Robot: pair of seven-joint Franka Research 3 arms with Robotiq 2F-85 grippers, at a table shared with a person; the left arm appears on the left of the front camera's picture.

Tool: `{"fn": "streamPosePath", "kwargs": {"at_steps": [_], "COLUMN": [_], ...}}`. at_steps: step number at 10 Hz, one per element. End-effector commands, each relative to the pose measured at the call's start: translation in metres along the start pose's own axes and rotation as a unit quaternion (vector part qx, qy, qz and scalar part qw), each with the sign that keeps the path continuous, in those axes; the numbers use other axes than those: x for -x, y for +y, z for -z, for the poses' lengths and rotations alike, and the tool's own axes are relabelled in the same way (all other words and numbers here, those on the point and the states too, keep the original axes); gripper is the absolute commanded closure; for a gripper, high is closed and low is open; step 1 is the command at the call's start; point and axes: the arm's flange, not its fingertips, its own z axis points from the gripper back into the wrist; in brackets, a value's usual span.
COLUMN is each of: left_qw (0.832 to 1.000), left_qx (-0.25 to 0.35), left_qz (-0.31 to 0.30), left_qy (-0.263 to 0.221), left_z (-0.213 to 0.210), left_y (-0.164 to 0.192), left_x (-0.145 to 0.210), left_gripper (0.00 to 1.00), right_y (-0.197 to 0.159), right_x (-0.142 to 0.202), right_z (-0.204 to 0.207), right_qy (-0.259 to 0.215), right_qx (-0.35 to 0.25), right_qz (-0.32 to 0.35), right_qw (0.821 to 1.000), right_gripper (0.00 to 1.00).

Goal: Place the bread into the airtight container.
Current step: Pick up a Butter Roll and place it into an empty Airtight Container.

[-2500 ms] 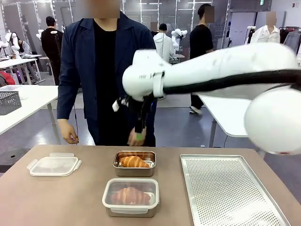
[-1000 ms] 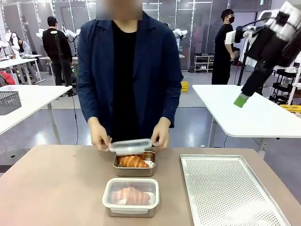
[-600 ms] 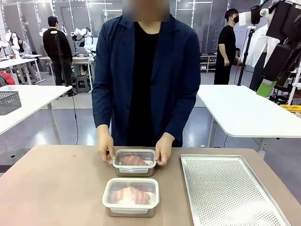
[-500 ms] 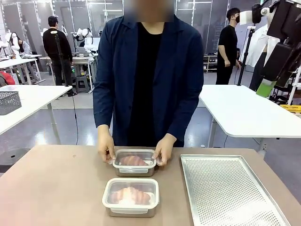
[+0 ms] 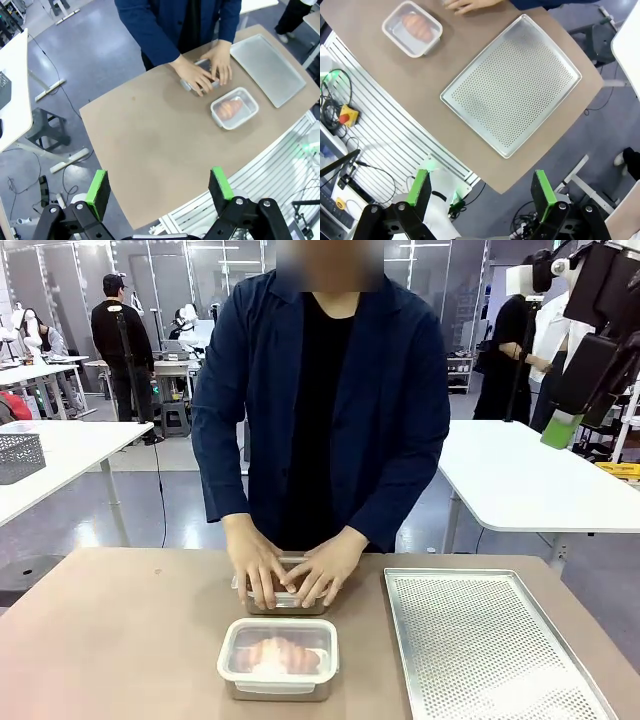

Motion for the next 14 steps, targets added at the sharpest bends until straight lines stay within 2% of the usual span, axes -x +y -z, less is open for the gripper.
{"fn": "streamPosePath", "kwargs": {"at_steps": [1, 14], "left_qw": [1.0, 1.0], "left_qx": [0.0, 0.0], "left_qz": [0.001, 0.001], "left_qy": [-0.001, -0.001], "left_z": [-0.0022, -0.0022], "left_y": [0.0005, 0.0005], "left_x": [-0.0017, -0.0017], "left_gripper": [0.0, 0.0], "right_y": [-0.004, -0.004], "right_x": [0.0004, 0.0004], "right_z": [-0.0028, -0.0028], "right_qy": [0.002, 0.002], "right_qx": [0.003, 0.003], "right_qz": [-0.002, -0.002], "right_qw": [1.0, 1.0], "right_gripper": [0.0, 0.0]}}
